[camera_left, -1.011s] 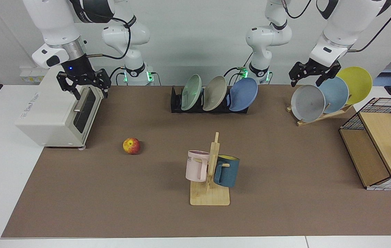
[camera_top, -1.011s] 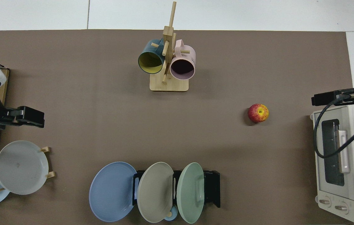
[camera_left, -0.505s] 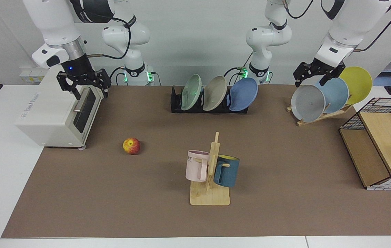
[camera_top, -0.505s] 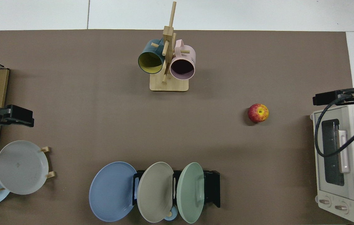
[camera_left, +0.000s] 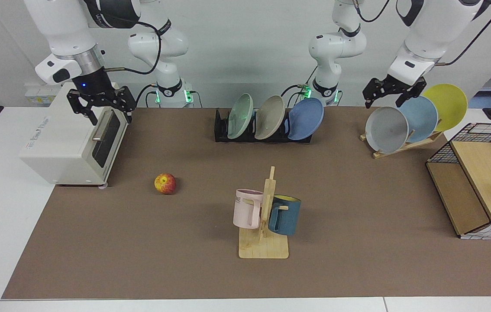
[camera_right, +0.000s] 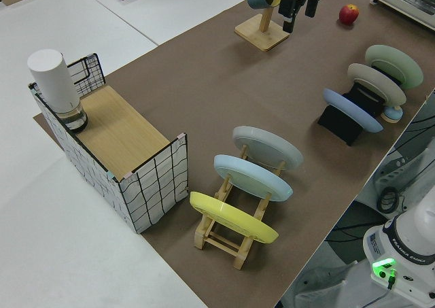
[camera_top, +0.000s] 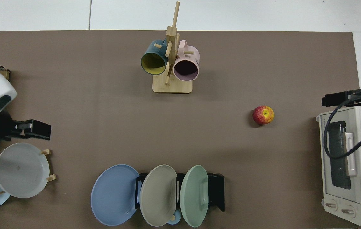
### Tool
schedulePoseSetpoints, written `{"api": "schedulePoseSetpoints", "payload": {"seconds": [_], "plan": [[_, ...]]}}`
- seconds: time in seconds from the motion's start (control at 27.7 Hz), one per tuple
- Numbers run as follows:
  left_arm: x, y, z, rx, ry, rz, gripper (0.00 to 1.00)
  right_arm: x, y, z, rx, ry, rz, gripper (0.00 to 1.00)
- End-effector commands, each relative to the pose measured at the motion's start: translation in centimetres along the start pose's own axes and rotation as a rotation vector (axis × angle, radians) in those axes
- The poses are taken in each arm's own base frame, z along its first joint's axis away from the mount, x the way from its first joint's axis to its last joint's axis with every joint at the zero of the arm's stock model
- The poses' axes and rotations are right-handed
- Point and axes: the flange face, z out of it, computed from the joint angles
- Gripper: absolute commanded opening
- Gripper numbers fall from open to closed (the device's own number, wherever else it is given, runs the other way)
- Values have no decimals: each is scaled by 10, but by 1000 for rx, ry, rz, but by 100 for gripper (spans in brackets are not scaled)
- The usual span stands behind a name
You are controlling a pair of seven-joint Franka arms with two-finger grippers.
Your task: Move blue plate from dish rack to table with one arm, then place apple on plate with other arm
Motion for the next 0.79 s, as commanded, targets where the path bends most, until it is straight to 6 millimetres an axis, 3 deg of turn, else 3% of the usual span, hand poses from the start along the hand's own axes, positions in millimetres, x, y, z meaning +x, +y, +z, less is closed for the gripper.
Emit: {"api": "schedulePoseSetpoints", "payload": {"seconds": [0.0, 0.14, 0.29, 0.4, 0.51, 0.76], "plan": [[-47, 11, 27, 6, 45, 4, 99, 12, -1, 5, -10, -55, 0, 100], [-57, 31, 55, -14, 46, 23, 99, 21, -5, 9, -15, -63, 21, 100], [-67, 56, 117, 19, 63, 61, 96, 28, -23, 23, -17, -75, 58, 100], [-74, 59, 151, -5, 71, 51, 96, 38, -32, 43, -19, -75, 95, 100], [-77, 59, 171, -19, 37, 44, 96, 48, -40, 57, -19, -45, 93, 100], [-89, 67, 209, -62, -57, 34, 98, 52, -62, 120, -18, -68, 114, 100]]}}
